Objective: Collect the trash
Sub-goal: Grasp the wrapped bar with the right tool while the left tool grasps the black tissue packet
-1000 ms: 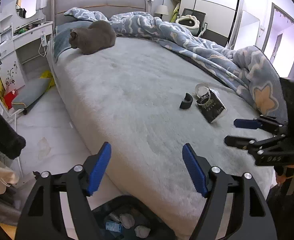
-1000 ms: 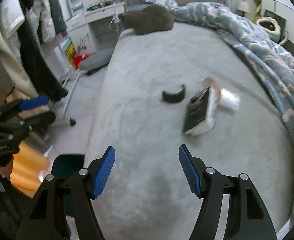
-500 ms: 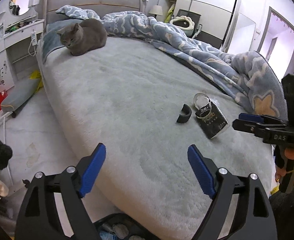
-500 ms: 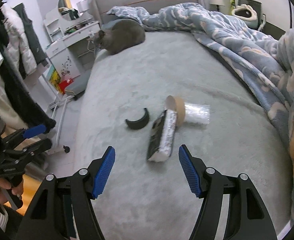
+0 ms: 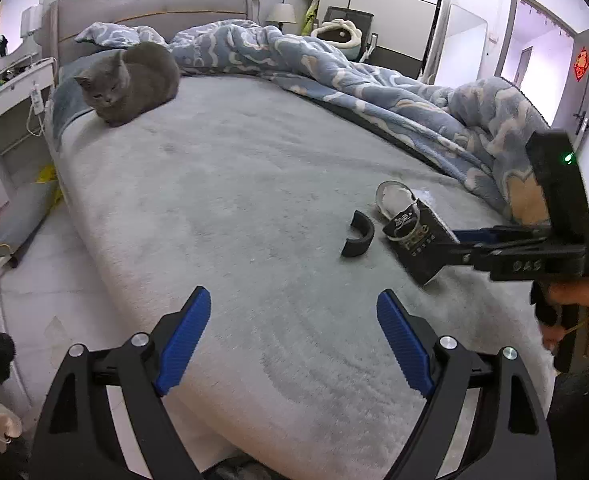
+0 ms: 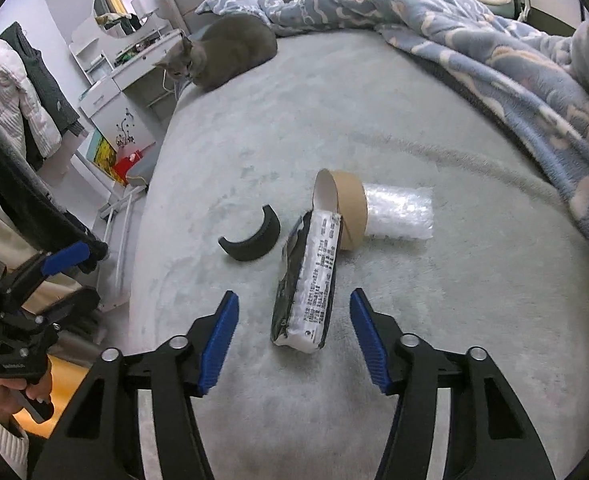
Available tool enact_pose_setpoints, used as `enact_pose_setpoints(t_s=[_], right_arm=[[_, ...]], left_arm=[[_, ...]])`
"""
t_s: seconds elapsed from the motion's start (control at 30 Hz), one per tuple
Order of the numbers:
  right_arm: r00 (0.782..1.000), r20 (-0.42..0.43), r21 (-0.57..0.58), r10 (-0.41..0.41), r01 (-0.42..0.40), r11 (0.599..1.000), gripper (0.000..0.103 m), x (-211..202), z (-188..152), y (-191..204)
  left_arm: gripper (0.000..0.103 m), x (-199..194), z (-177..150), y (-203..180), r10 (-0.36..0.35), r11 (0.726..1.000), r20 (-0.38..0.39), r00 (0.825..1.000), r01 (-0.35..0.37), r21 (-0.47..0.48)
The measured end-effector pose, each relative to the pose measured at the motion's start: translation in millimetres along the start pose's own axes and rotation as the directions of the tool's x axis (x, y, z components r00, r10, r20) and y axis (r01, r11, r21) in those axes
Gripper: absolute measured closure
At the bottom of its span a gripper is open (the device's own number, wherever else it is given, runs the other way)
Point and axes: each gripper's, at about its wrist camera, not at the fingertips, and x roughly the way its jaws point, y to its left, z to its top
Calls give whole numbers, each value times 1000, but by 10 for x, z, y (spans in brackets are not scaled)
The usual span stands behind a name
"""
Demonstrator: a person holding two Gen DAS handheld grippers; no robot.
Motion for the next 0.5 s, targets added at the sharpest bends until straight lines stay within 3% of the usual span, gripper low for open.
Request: enact_pose_setpoints(t_s=[0.13, 0.33, 0.5], right_arm=[[1000, -6, -9, 1, -1, 1000, 52, 75, 20, 11], [1000, 7, -10, -7, 7, 1000, 81, 103, 52, -29], [999, 20, 8, 33, -33, 999, 86, 76, 50, -124]], left_arm=[[17, 89, 34, -61, -24, 999, -11, 1000, 24, 38], [17, 257, 56, -86, -51, 998, -14, 999, 51, 34], [17, 392, 76, -134, -64, 997, -19, 998, 64, 33]])
